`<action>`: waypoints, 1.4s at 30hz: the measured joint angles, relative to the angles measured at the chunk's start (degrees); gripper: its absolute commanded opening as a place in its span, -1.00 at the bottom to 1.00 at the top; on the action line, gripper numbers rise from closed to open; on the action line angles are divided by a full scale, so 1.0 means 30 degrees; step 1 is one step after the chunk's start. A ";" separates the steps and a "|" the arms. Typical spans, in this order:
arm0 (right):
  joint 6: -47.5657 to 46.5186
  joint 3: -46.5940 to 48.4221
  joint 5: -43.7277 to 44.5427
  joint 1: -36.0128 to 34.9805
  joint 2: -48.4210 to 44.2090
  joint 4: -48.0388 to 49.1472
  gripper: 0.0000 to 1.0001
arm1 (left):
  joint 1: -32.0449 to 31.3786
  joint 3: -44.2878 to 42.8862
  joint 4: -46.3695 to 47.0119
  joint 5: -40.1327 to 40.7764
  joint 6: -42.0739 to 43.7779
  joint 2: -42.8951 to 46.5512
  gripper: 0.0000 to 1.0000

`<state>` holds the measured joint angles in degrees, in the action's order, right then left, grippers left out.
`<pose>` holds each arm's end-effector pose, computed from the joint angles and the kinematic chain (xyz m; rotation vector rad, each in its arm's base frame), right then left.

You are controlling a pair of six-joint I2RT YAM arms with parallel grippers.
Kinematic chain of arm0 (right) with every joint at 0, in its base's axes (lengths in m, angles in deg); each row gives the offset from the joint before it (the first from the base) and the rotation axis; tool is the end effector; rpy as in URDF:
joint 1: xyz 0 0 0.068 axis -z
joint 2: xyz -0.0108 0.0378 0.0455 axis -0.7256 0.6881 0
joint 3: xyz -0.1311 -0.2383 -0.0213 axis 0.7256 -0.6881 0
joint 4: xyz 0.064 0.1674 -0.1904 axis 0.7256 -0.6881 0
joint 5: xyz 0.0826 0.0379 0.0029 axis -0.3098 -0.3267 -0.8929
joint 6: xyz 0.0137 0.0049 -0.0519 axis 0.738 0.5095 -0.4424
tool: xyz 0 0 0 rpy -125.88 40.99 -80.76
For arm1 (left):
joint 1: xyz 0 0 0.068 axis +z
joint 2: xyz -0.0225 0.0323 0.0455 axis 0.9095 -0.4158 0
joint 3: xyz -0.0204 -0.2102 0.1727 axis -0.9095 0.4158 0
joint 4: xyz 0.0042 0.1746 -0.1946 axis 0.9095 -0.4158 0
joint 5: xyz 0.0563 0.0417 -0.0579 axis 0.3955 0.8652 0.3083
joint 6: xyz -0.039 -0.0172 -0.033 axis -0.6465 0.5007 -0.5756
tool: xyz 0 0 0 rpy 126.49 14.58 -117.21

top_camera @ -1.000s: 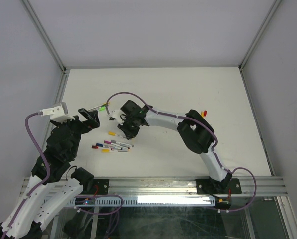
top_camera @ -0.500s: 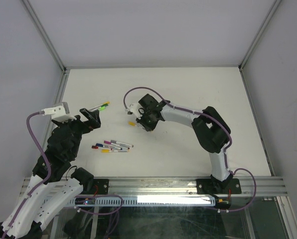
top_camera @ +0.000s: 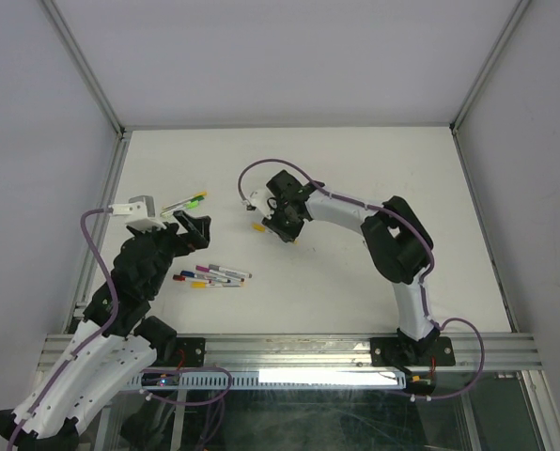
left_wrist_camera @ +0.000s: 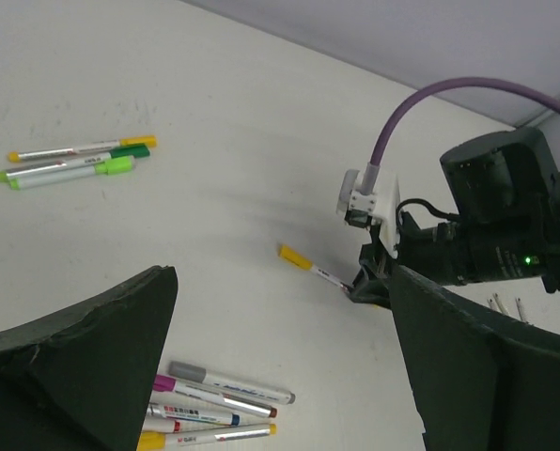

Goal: Open the pen caps
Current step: Move the pen to the center of the board, then pick up the pen from the center of the board.

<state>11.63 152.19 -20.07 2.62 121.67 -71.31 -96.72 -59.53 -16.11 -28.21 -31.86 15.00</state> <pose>0.2994 0.2960 0.1679 -1.6209 2.2387 0.3100 0.1070 -0.0478 0.3064 -0.2471 1.7832 -0.3502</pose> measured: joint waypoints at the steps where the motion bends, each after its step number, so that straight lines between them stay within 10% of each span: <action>1: -0.0015 0.0189 -0.0007 0.0000 0.0131 -0.0102 -0.51 | 0.0007 0.0277 0.0168 -0.0306 -0.0124 -0.0131 0.98; 12: 0.0095 0.0663 0.0153 0.0036 0.0474 -0.0146 -0.98 | 0.0000 0.2572 0.3701 -0.3381 -0.1727 -0.1880 0.98; 21: 0.0452 -0.0437 -0.0714 0.1377 -0.0131 0.0765 -1.00 | 0.0000 0.5122 0.9275 -0.6958 -0.3920 -0.3490 0.98; 42: 0.1880 -0.2922 -0.5734 0.4583 -0.1705 0.1253 -1.00 | -0.0058 0.5909 2.3205 -0.9923 -1.0273 -1.7777 0.86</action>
<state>17.27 143.42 -37.27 16.37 116.56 -67.55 -96.89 -41.80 53.51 -57.98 -62.68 -38.33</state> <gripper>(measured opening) 0.032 0.967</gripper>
